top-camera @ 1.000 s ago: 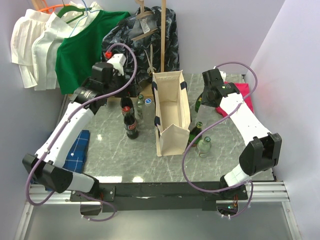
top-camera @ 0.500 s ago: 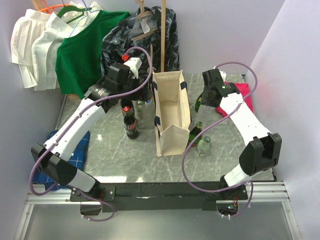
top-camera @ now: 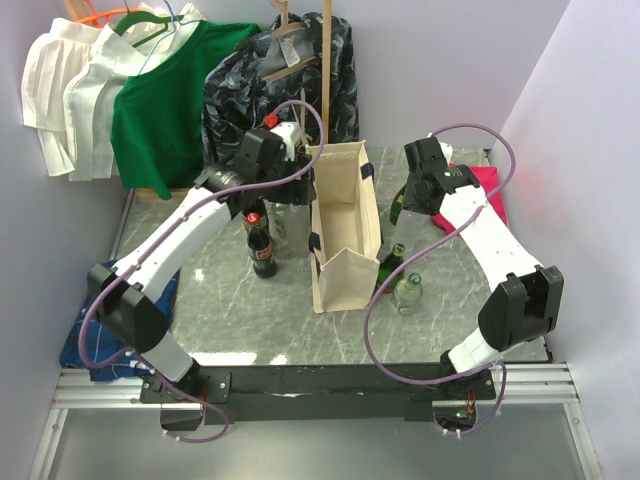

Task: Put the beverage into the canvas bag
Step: Pick up the drink from the center of the board.

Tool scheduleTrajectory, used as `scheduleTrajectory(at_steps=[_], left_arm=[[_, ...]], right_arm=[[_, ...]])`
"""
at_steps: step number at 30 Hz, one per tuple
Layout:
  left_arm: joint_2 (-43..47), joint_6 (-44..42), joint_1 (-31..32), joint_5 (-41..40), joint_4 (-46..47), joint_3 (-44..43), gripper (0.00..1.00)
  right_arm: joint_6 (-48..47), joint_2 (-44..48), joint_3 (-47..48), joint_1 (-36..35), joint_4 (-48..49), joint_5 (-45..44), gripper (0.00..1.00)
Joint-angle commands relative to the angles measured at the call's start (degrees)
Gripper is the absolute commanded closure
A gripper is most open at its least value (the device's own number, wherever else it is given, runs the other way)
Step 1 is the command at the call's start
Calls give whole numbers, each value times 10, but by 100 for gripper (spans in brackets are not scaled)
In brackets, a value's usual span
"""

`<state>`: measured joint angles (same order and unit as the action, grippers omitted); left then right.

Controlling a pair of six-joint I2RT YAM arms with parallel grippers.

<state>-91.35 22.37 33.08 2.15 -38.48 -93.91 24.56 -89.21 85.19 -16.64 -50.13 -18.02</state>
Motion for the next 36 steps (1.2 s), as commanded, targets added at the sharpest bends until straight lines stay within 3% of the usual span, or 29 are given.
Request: scheduleTrajectory(at_steps=[1,6,12,13,18,21,22,24,25,36], left_arm=[[-14,11,12,7,14,-44,24],[-40,10,24,0,8,-65,34],[-66,4,38,-43,-28,-94,61],[-70,3,40,-49,-32,-100,70],[-73,-1,48,-69,-41,-103,73],[-80,0,52,-80,-54,-109,80],[-82,0,53,-92,-57,-112,86],[-82,0,56,-101,-61,-116,91],[-83,0,57,-114,-67,-117,99],[-81,0,75,-167,-87,-144,99]], right_arm=[[2,18,34,-3,1,-24,100],[4,20,28,-2,3,-23,100],[4,21,28,-3,2,-25,100],[2,21,27,-3,2,-25,100],[1,23,26,-2,1,-27,100],[0,25,27,-1,1,-28,100],[0,25,27,-2,1,-27,100],[0,25,29,-1,-1,-28,100],[0,25,30,-1,-1,-28,100],[1,33,42,-1,-7,-39,100]])
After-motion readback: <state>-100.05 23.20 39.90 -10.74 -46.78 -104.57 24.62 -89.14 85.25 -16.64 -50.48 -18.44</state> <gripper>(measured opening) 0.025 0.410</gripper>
